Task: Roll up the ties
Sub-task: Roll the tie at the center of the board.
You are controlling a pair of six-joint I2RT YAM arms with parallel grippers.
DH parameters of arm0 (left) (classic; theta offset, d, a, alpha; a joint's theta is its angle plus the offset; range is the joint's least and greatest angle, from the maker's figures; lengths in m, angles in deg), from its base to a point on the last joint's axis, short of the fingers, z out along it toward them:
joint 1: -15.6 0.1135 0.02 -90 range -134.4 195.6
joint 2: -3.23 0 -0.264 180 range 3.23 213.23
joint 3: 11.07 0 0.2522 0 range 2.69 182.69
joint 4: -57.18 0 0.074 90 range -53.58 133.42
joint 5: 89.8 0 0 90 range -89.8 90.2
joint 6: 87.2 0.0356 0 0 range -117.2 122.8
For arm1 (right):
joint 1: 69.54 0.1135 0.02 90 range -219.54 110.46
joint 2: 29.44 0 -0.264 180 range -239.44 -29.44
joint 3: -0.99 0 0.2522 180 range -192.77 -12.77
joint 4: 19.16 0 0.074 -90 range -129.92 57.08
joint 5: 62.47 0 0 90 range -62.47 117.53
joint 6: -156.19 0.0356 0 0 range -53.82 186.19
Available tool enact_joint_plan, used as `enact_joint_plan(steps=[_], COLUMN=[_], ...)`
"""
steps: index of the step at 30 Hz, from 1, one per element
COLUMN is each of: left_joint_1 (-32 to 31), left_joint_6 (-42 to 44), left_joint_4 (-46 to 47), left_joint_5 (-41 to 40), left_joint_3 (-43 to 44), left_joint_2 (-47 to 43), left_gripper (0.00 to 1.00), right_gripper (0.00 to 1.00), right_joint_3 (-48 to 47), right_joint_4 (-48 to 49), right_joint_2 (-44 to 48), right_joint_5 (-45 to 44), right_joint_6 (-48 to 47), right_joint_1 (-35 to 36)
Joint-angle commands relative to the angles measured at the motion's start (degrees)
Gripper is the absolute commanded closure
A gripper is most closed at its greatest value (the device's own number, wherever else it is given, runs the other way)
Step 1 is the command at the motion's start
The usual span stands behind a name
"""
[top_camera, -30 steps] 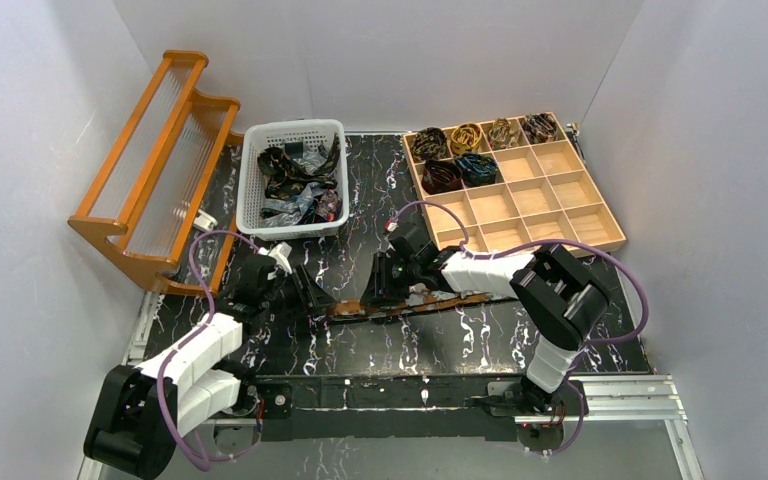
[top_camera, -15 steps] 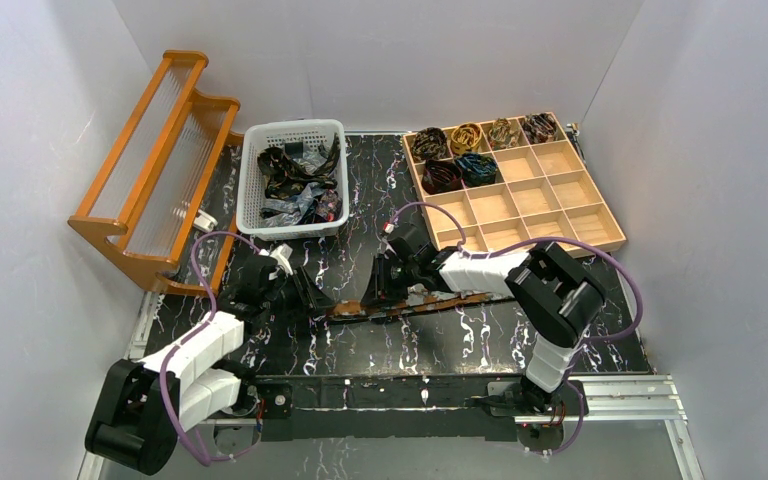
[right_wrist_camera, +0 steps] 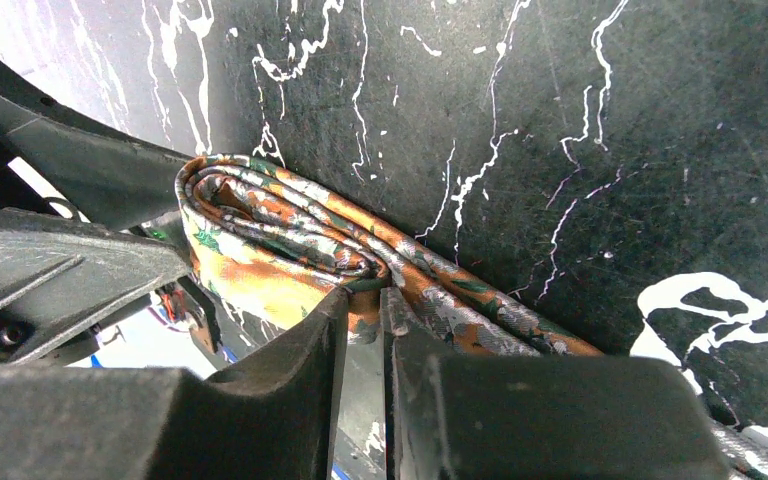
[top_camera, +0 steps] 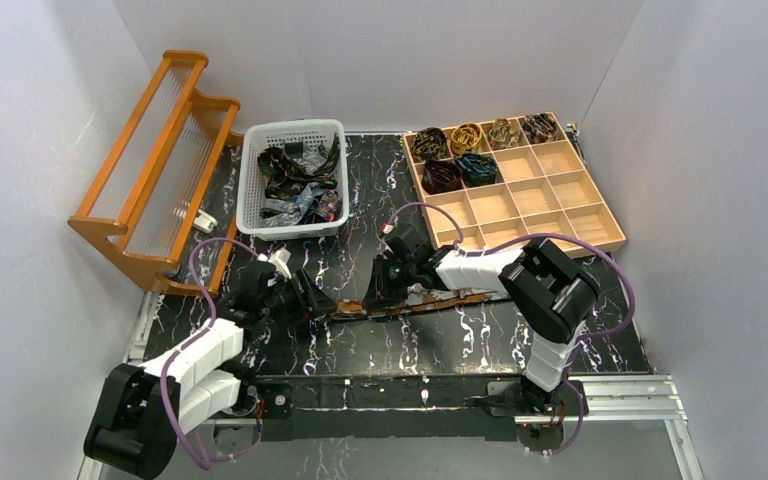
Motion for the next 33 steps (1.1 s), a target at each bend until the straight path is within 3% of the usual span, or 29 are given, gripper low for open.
enact_joint_plan(steps=[1, 12, 26, 33], left_joint_1=[0.24, 0.17, 0.17, 0.19], left_joint_6=[-1.79, -7.57, -10.92, -17.14], left_joint_4=[5.64, 19.36, 18.62, 28.63], left_joint_5=[2.11, 6.75, 4.11, 5.92], left_joint_3=[-1.90, -7.03, -7.83, -10.17], left_joint_2=[1.34, 6.82, 11.60, 15.46], left_gripper=[0.45, 0.45, 0.45, 0.45], right_gripper=[0.74, 0.78, 0.80, 0.80], right_joint_3=[-1.31, -0.65, -0.16, -0.45], right_joint_4=[-1.32, -1.32, -1.32, -1.32], right_joint_2=[-1.22, -2.88, -3.62, -4.12], right_joint_5=[-1.80, -0.78, -0.04, 0.20], right_joint_6=[-1.62, -1.80, -1.65, -1.70], right_joint_1=[-0.74, -1.37, -1.49, -1.48])
